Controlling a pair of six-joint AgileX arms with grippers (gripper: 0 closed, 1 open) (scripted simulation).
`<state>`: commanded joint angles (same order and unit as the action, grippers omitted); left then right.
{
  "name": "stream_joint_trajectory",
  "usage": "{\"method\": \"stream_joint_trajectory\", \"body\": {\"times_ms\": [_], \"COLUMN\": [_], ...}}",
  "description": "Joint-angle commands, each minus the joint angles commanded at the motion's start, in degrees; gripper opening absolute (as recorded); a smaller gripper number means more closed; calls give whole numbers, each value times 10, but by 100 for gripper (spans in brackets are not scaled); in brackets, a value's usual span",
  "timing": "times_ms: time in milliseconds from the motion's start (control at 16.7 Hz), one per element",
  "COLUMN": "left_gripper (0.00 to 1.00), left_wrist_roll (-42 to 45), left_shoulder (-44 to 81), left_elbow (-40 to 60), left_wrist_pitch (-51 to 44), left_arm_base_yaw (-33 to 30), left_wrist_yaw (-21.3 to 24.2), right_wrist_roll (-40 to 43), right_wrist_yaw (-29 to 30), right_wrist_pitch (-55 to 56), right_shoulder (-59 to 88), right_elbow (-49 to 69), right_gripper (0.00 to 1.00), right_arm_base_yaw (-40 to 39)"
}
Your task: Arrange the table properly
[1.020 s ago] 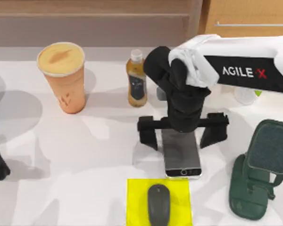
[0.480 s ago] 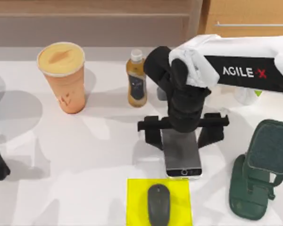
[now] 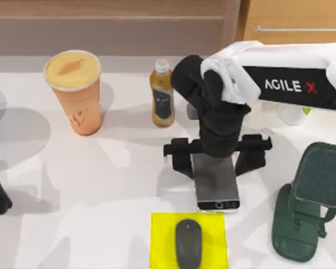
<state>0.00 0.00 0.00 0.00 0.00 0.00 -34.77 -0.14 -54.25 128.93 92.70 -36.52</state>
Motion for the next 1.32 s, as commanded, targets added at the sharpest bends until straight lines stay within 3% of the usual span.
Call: {"method": "stream_joint_trajectory", "body": {"times_ms": [1020,1320], "left_gripper": [100,100], "left_wrist_roll": [0,0], "left_shoulder": [0,0], "left_elbow": [0,0], "left_wrist_pitch": [0,0], "left_arm_base_yaw": [0,0], "left_wrist_yaw": [0,0], "right_wrist_roll": [0,-93], "right_wrist_yaw": [3,94], "right_wrist_pitch": [-59,-71], "right_shoulder": [-28,-111], "right_elbow": [33,-21], "right_gripper": [0,0], "right_arm_base_yaw": [-1,-92]}}
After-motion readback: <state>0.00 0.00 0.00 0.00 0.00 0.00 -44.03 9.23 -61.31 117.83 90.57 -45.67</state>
